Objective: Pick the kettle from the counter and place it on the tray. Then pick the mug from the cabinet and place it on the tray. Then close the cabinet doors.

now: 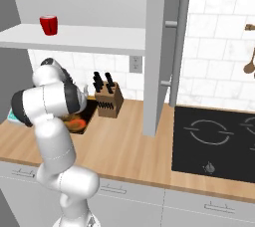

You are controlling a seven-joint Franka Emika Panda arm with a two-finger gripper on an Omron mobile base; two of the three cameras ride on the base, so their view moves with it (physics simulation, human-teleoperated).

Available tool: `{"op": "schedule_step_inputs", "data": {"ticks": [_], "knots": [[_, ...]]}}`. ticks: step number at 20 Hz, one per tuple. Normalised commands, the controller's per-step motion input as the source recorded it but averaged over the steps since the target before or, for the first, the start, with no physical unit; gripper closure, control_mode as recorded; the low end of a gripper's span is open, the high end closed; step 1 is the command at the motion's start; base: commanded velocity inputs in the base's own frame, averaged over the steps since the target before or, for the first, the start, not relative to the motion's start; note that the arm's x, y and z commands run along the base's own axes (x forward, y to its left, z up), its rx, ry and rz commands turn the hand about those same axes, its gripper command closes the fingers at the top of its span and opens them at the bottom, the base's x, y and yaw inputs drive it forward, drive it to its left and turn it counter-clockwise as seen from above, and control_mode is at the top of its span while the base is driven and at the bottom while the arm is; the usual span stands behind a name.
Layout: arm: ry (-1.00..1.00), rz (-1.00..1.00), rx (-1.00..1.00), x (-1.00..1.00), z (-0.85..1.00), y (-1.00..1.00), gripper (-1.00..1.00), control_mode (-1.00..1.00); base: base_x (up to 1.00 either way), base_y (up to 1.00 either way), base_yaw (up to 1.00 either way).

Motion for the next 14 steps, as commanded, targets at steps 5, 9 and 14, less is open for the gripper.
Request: {"op": "schedule_step_inputs", "data": {"ticks": [5, 9, 14], "knots": [[0.02, 0.0, 0.0, 0.0, -0.14, -0.07, -1.0, -1.0, 0.0, 0.0, 0.0], [0.0, 0.0, -0.03, 0.0, -0.11, 0.0, -1.0, -1.0, 0.0, 0.0, 0.0], [-0.02, 0.04, -0.03, 0.0, -0.02, 0.0, -1.0, -1.0, 0.0, 0.0, 0.0]]}}
